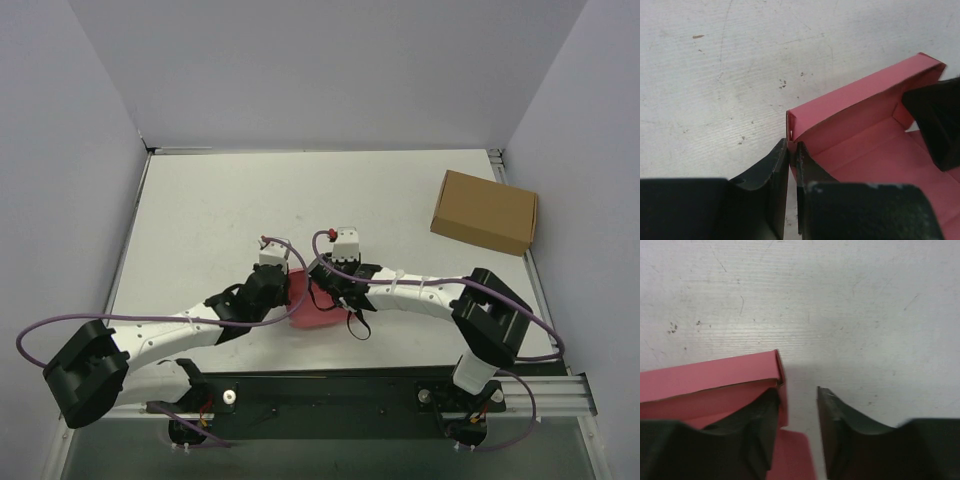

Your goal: Fold the paper box

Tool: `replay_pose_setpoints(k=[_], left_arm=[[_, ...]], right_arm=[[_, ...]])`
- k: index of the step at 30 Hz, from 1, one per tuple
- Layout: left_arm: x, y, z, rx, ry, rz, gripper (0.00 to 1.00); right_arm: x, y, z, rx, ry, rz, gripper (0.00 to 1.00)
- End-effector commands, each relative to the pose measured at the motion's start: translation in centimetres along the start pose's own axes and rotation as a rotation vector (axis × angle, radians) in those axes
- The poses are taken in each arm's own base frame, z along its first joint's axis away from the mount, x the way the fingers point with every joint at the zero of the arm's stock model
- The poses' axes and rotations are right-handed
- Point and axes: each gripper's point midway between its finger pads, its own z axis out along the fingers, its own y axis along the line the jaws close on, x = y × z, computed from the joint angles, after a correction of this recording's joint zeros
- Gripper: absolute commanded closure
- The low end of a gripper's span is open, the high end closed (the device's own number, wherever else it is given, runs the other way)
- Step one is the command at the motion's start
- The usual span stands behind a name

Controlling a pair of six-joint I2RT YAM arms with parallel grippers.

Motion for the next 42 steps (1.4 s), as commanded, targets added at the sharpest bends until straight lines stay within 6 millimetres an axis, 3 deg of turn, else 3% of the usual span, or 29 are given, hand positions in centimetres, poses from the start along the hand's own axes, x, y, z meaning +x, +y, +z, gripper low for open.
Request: replay_pose_setpoints(k=[1, 6, 11, 15, 23, 28, 33, 35, 40, 42], left_arm=[[1.2, 2.9, 0.6, -0.093, 0.105, 0.073, 1.00], [1.0, 3.1, 1.2, -0.086, 0.134, 0.099, 1.00], [1.4, 3.0, 1.6, -0.063, 0.163, 0.122, 1.00], [1.5, 2.4, 1.7, -0.032, 0.193, 0.161, 1.00], [2.5, -0.2, 1.1, 0.118, 0.316, 0.197, 1.00], [5.1, -0.4, 1.4, 0.105, 0.503, 0.233, 1.00], [5.5, -1.0, 1.7, 0.116, 0.573, 0.247, 1.00], [5.5, -1.4, 1.8, 0.133, 0.583, 0.244, 0.97], [3.4, -2.9, 2.1, 0.173, 0.554, 0.231, 0.72], [2.8, -3.3, 2.0, 0.193, 0.545, 0.232, 0.68]], right_arm=[[-0.1, -4.7, -1.8, 0.058, 0.042, -0.122, 0.53], [1.0, -3.1, -4.9, -0.142, 0.110, -0.173, 0.37], [1.9, -0.4, -8.6, -0.387, 0.149, -0.214, 0.34], [1.8, 0.4, -10.1, -0.461, 0.160, -0.232, 0.34], [1.3, -0.6, -8.6, -0.386, 0.168, -0.199, 0.36], [2.0, -1.4, -7.4, -0.399, 0.228, -0.103, 0.36], [2.6, -2.8, -6.7, -0.404, 0.246, -0.047, 0.36], [2.7, -3.5, -6.2, -0.396, 0.256, -0.023, 0.36], [2.8, -4.6, -5.9, -0.388, 0.257, 0.003, 0.35], [2.9, -4.8, -5.8, -0.401, 0.270, 0.021, 0.34]])
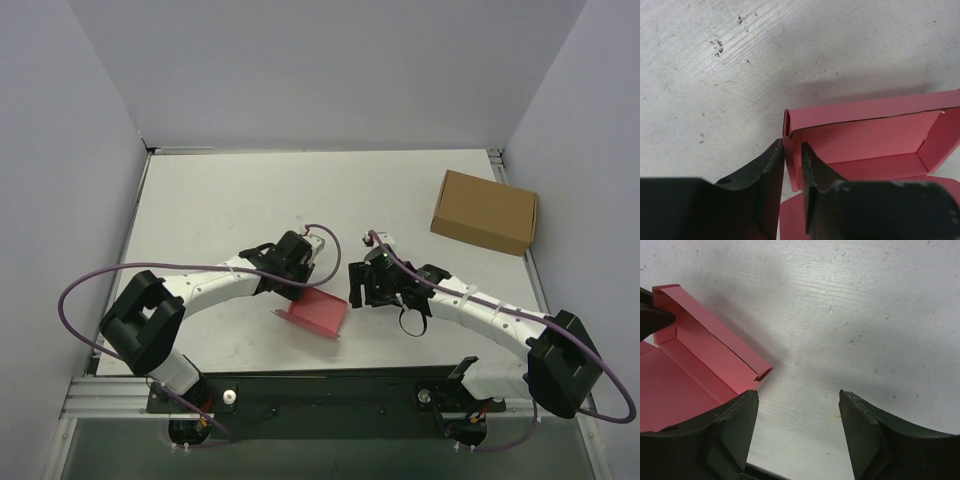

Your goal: Fold the paper box

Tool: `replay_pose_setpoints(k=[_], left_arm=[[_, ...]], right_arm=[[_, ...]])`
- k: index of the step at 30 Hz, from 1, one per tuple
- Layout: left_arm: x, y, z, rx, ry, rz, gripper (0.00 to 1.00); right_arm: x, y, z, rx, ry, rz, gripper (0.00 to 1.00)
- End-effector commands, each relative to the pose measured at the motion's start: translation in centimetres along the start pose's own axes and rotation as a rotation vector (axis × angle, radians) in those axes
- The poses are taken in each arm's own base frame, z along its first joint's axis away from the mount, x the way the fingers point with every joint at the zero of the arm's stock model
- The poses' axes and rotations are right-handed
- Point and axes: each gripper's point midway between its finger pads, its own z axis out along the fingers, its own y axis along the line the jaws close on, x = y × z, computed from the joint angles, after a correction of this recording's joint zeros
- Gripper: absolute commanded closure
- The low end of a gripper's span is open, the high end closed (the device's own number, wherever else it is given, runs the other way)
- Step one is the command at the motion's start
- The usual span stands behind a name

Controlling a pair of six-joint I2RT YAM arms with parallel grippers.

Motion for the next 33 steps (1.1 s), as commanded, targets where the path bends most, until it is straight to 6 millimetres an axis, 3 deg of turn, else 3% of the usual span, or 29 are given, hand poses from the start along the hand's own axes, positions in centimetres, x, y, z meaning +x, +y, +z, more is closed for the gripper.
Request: replay_pose_setpoints(k=[1, 8, 12, 17, 18, 22, 24, 25, 27, 28, 29, 31, 33], left_arm=[[-2.7, -1.4, -1.5, 0.061, -0.031, 0.018, 0.65], [-4.2, -2.7, -2.6, 0.125, -0.042, 0.039, 0.57], [-5.2, -3.4, -4.1, 0.168, -0.080, 0.057, 0.46], [-8.5, -3.1, -7.7, 0.185, -0.201, 0.045, 0.34], [-9.5, -3.0, -8.6, 0.187, -0.234, 0.040, 0.26], [-12.2, -1.1, -12.6, 0.122, -0.374, 0.007, 0.20], [-13.1, 0.8, -14.2, 0.048, -0.439, -0.039, 0.19], [-13.5, 2.1, -16.7, 0.026, -0.512, -0.085, 0.19], [-13.0, 3.2, -17.7, 0.015, -0.544, -0.145, 0.19], [-12.7, 3.3, -19.3, 0.026, -0.587, -0.180, 0.19], [-11.4, 3.6, -18.8, 0.024, -0.570, -0.196, 0.18], [-9.6, 3.5, -19.8, 0.051, -0.576, -0.249, 0.18], [-6.5, 3.6, -18.4, 0.058, -0.514, -0.290, 0.18]], right_arm=[[-0.2, -0.2, -0.6, -0.049, -0.010, 0.034, 0.33], [-0.3, -0.8, -0.8, -0.066, -0.024, 0.046, 0.32], [-0.4, -0.8, -1.0, -0.075, -0.039, 0.036, 0.32], [-0.8, -0.2, -0.8, -0.097, -0.042, 0.020, 0.33], [-1.0, -0.1, -0.8, -0.100, -0.043, 0.014, 0.33], [-1.8, 0.8, -0.2, -0.118, -0.027, 0.005, 0.34], [-1.8, 1.1, 0.5, -0.120, -0.003, 0.011, 0.34], [-2.6, 2.0, 0.7, -0.146, -0.007, 0.018, 0.34], [-2.5, 2.7, 1.3, -0.175, 0.015, 0.024, 0.34], [-2.8, 3.1, 1.6, -0.188, 0.008, 0.025, 0.34], [-3.2, 3.3, 1.8, -0.194, 0.004, 0.025, 0.34], [-3.0, 3.5, 2.7, -0.192, 0.029, 0.023, 0.34], [-3.1, 3.7, 3.4, -0.191, 0.043, 0.015, 0.34]])
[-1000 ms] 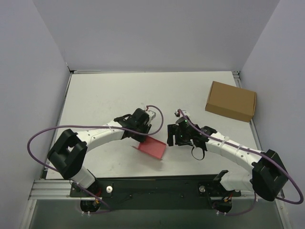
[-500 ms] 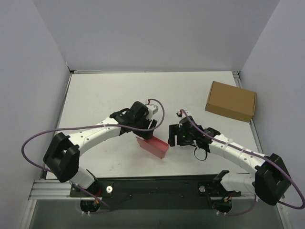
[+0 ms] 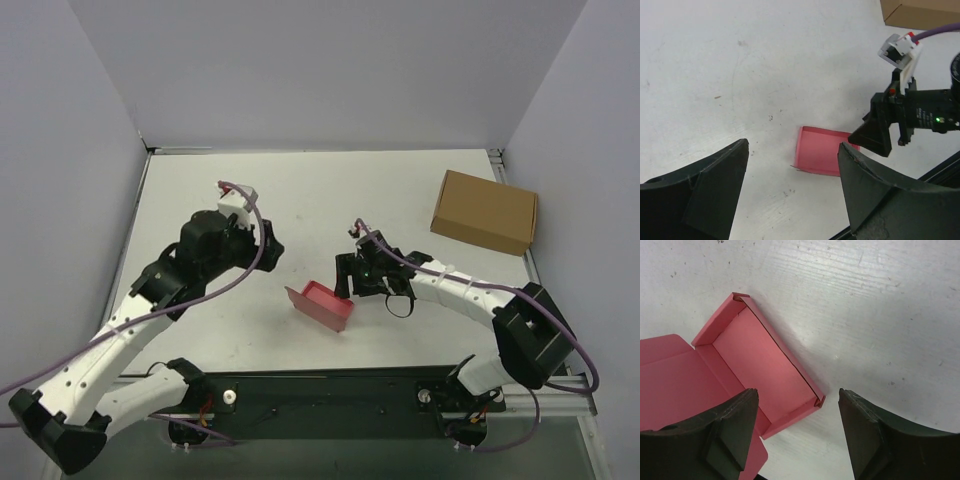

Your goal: Fold the paper box

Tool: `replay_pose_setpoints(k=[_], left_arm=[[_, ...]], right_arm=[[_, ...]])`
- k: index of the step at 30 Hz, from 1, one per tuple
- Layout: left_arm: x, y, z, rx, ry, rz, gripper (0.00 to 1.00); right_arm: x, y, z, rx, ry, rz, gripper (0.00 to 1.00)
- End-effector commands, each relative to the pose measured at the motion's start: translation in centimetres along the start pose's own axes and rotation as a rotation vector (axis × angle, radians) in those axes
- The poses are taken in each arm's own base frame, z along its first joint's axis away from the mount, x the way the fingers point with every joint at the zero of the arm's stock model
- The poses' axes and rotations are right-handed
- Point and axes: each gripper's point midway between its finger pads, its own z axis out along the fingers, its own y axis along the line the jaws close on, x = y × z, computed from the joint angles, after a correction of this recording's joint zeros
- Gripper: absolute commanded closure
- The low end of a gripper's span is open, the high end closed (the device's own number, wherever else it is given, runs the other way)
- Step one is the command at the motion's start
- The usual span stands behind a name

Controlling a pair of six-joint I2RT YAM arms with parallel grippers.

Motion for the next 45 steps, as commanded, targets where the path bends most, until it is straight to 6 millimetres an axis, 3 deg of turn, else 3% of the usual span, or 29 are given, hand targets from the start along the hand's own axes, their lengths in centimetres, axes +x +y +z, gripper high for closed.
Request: replay_pose_setpoints(k=[1, 2, 4, 6, 9, 15, 17, 18, 20, 25, 29, 31, 32, 33, 34, 38, 41, 45], left_arm=[[5.0, 0.8, -2.4, -0.014, 0.077, -0.161, 0.19], [7.8, 1.3, -2.3, -0.025, 0.132, -0.185, 0.19], [9.6, 0.8, -3.4, 0.009, 0.143, -0.276, 0.22], [13.0, 1.0, -3.6, 0.027, 0.190, -0.325, 0.23], [16.5, 1.5, -3.3, 0.013, 0.253, -0.389, 0.23], [19.4, -0.5, 0.0, 0.142, 0.277, -0.516, 0.26], [19.5, -1.1, 1.2, 0.188, 0.250, -0.543, 0.27], [20.1, -1.0, 2.0, 0.177, 0.270, -0.548, 0.27], [18.8, -1.5, 3.3, 0.208, 0.220, -0.539, 0.27], [18.4, -2.0, 7.7, 0.229, 0.221, -0.494, 0.28], [17.1, -1.5, 11.3, 0.237, 0.181, -0.468, 0.28], [14.9, -1.7, 13.2, 0.283, 0.122, -0.432, 0.28], [15.0, -1.5, 14.1, 0.284, 0.138, -0.424, 0.29], [12.7, -2.0, 14.9, 0.311, 0.104, -0.380, 0.29], [12.1, -1.9, 15.3, 0.315, 0.104, -0.363, 0.30], [9.5, -0.3, 15.9, 0.264, 0.077, -0.307, 0.30], [8.6, 2.5, 14.9, 0.179, 0.065, -0.278, 0.30], [7.6, 3.8, 11.7, 0.120, 0.019, -0.212, 0.30]], right_arm=[[-1.7, 1.4, 0.9, -0.047, -0.006, -0.008, 0.35], [-1.8, 1.5, 1.1, -0.047, -0.004, -0.012, 0.35], [-1.5, 1.3, 1.5, -0.041, 0.012, -0.013, 0.35], [-1.1, 1.2, 1.8, -0.039, 0.021, -0.009, 0.35], [-0.5, 1.1, 1.9, -0.045, 0.032, 0.008, 0.35], [1.2, 1.5, 1.9, -0.061, 0.057, 0.032, 0.35], [2.3, 1.6, 2.0, -0.055, 0.077, 0.034, 0.36], [1.9, 1.9, 2.2, -0.058, 0.054, 0.035, 0.36], [2.7, 2.1, 2.3, -0.055, 0.068, 0.041, 0.36], [3.9, 3.5, 2.0, -0.058, 0.057, 0.051, 0.36], [5.0, 6.8, 1.1, -0.128, 0.050, 0.078, 0.36], [5.6, 7.9, 1.0, -0.159, 0.052, 0.092, 0.36], [5.8, 7.8, 1.0, -0.150, 0.051, 0.123, 0.36], [5.9, 7.6, 0.9, -0.144, 0.049, 0.130, 0.36], [5.7, 7.2, 0.8, -0.130, 0.032, 0.140, 0.36], [4.5, 5.6, -1.6, -0.084, -0.037, 0.124, 0.35], [3.1, 4.6, -3.6, -0.057, -0.090, 0.081, 0.35], [1.4, 1.2, -5.5, -0.027, -0.114, 0.168, 0.34]])
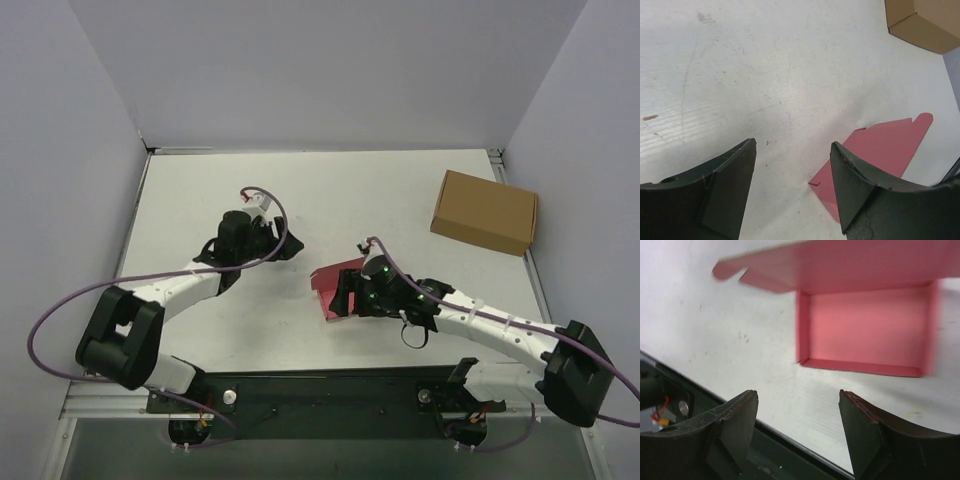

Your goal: Fold the paper box

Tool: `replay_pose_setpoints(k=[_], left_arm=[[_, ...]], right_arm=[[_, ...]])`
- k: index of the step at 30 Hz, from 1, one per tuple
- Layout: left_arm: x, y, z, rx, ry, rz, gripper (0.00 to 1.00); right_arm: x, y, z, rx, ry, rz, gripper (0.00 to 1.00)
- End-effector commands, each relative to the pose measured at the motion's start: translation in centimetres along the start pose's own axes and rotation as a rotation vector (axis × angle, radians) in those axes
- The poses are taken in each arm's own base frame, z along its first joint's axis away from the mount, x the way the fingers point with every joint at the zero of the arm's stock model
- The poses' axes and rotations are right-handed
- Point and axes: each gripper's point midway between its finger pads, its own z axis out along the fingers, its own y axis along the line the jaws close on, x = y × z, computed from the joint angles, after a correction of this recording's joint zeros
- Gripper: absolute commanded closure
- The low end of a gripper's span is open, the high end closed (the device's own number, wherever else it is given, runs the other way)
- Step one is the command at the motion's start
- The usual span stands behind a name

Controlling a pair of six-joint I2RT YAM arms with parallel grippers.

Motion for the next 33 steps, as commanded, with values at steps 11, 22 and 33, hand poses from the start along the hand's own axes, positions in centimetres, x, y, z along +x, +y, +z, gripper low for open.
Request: replay_pose_setpoints(k=[11, 22, 33], left_arm=[[3.4, -4.0, -9.3, 0.118, -0.056, 0.263, 0.30], [5.9, -5.2, -7.4, 0.119, 0.027, 0.409, 0.30], [5.4, -6.3, -4.6, 0.141, 0.040, 0.481, 0.34]], right_arm=[[-8.4, -7.4, -4.0, -0.002, -0.173, -0.123, 0.35], [-11.1, -8.8, -1.5, 0.018, -0.203, -0.347, 0.37], [-11.7, -8.8, 0.7, -0.026, -0.158, -0.416, 0.37]])
